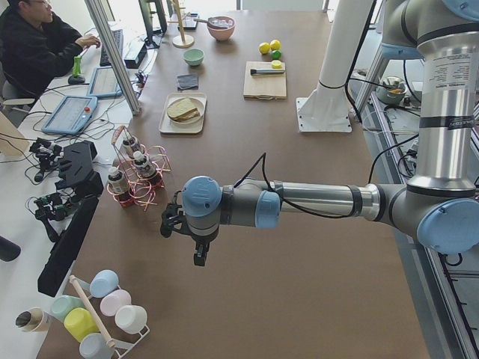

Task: Make sandwich and place on tray

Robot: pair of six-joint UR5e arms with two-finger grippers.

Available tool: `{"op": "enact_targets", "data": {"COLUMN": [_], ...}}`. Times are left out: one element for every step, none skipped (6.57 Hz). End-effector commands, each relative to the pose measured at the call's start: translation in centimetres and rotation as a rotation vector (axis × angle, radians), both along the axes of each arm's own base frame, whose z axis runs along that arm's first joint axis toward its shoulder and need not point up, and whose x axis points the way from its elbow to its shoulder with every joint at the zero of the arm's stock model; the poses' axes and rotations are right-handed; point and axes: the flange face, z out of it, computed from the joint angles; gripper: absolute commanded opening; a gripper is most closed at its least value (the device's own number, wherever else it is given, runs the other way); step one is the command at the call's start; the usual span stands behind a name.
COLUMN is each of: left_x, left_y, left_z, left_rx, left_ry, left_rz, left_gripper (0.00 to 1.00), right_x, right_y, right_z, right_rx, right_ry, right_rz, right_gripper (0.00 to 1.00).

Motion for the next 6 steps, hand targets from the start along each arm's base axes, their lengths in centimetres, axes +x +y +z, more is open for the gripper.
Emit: {"op": "enact_targets", "data": {"left_x": [-0.02, -0.06, -0.08, -0.1, -0.1, -0.11], "left_y": [-0.61, -0.91, -1.25, -1.39, -1.46, -1.53], "left_z": [-0.35, -0.75, -1.05, -1.12, -1.28, -1.35], "left_rx": [-0.01, -0.012, -0.006, -0.004, -0.001, 0.0], "left_ry": [-0.002, -0.003, -0.003, -0.005, -0.003, -0.005], "left_rz": [-0.015, -0.026, -0.026, -0.026, -0.026, -0.026], "left_gripper": [0.98, 0.98, 0.98, 0.98, 0.98, 0.98], "right_x": [0.02, -0.05, 0.02, 0.02, 0.02, 0.02], "right_y": [-0.03, -0.12, -0.17, -0.18, -0.11, -0.09], "right_z": [-0.26, -0.28, -0.1, -0.04, 0.03, 0.12], "right_rx": [0.006, 0.008, 0.019, 0.019, 0.019, 0.016], "right_ry": [-0.001, 0.0, -0.001, -0.001, 0.001, 0.0], "right_rz": [0.0, -0.001, 0.002, 0.002, 0.002, 0.002], "right_gripper": [1.0, 1.0, 1.0, 1.0, 1.0, 1.0]}}
